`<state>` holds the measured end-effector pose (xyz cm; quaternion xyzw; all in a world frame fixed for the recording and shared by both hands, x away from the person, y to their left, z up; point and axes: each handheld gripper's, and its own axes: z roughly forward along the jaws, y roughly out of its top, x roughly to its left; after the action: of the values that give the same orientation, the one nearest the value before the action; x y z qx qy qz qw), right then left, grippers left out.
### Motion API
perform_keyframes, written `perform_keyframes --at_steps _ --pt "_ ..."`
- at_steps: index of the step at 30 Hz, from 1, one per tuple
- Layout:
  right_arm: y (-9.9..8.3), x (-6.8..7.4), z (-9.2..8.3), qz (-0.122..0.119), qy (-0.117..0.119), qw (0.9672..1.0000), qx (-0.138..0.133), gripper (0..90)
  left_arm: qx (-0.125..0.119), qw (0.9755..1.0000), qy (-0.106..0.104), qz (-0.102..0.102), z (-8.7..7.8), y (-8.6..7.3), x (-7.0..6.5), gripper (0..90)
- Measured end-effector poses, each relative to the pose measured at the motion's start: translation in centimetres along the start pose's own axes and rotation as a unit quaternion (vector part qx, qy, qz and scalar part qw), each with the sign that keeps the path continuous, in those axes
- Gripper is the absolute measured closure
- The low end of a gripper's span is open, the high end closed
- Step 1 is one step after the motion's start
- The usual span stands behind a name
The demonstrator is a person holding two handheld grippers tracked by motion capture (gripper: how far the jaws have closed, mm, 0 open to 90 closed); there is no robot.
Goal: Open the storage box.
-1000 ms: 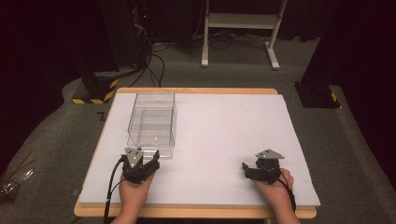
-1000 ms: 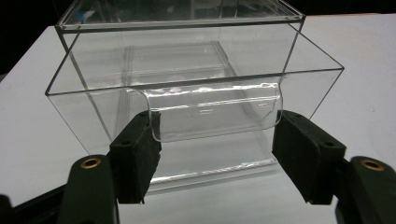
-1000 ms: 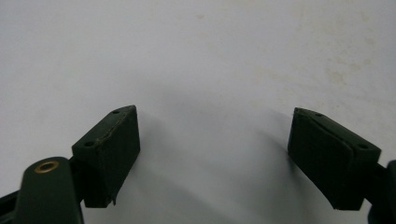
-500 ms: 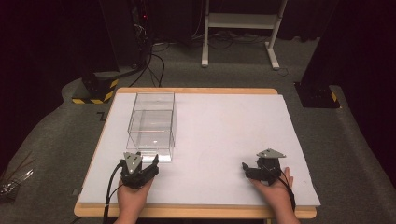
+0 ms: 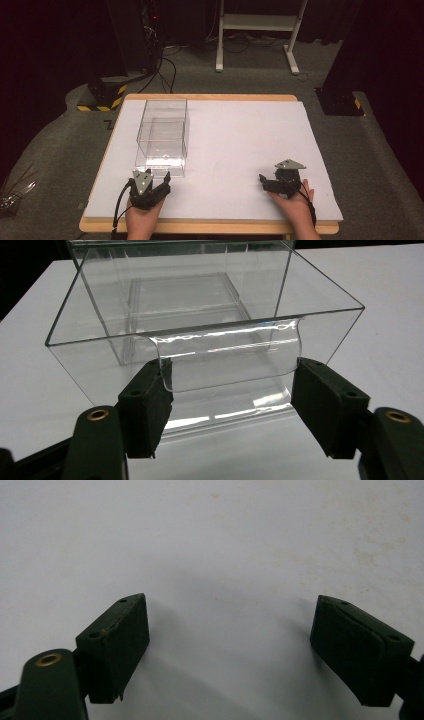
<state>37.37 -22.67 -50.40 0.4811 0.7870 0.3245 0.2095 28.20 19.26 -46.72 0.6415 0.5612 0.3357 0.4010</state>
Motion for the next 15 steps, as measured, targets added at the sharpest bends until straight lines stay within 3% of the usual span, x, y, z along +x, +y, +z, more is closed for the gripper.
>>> perform_keyframes --at_steps 15 --pt "0.0 0.0 0.0 0.000 0.000 1.0000 0.000 15.6 0.006 1.0000 0.000 0.007 -1.9 -1.1 -0.5 33.8"
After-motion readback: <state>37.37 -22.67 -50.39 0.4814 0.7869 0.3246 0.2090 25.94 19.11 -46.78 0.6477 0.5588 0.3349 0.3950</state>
